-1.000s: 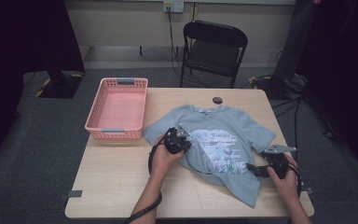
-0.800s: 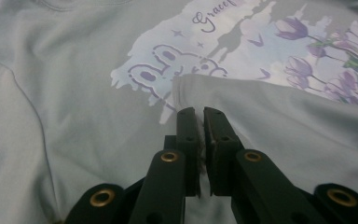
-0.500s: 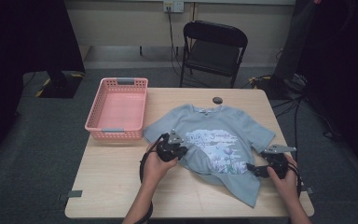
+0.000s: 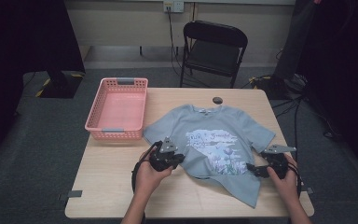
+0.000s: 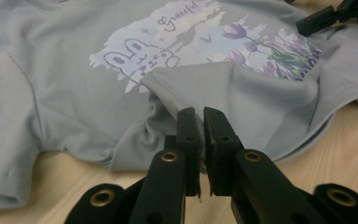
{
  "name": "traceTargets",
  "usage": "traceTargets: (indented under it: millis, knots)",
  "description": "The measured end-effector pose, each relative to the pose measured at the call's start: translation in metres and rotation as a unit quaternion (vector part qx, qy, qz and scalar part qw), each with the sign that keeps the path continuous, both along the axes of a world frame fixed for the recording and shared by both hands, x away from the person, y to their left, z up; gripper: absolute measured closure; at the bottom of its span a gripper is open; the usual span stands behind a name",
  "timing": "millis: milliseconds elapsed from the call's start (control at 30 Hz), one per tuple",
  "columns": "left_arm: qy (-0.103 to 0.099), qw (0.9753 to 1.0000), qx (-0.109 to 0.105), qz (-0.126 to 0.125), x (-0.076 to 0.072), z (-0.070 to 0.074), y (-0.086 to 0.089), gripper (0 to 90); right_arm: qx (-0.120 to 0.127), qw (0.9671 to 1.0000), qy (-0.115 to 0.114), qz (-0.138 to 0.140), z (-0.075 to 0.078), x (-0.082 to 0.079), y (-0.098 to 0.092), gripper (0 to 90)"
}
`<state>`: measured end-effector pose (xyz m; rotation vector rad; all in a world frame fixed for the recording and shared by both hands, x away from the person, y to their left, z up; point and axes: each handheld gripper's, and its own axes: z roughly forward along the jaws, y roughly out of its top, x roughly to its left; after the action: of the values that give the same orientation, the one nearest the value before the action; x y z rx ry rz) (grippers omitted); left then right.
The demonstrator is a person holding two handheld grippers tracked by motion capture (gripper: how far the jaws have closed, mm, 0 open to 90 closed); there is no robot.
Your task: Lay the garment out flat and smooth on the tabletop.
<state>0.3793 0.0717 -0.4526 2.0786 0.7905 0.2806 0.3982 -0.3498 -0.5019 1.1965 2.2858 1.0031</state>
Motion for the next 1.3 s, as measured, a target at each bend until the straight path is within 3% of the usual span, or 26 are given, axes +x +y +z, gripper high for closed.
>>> traceTargets:
  millis: [300, 467, 700, 1133, 1300]
  knots:
    - [0.012, 0.9998, -0.016, -0.001, -0.016, -0.002, 0.012, 85.8, 0.0, 1.0, 0.0, 0.001, 0.0, 0.0, 0.0, 10.3]
    - [0.007, 0.9999, -0.009, 0.001, -0.027, -0.004, 0.018, 85.8, 0.0, 1.0, 0.0, 0.001, 0.0, 0.0, 0.0, 10.3]
    - [0.02, 0.9993, -0.029, 0.011, -0.041, -0.014, 0.031, 85.8, 0.0, 1.0, -0.001, 0.004, 0.0, 0.0, 0.0, 10.3]
    - [0.028, 0.9992, -0.023, 0.015, -0.061, -0.024, 0.042, 85.7, 0.0, 1.0, 0.0, 0.004, 0.0, 0.0, 0.0, 10.3]
    - [0.04, 0.9989, -0.021, 0.015, -0.066, -0.032, 0.048, 85.7, 0.0, 1.0, 0.0, 0.005, 0.0, 0.0, 0.0, 10.3]
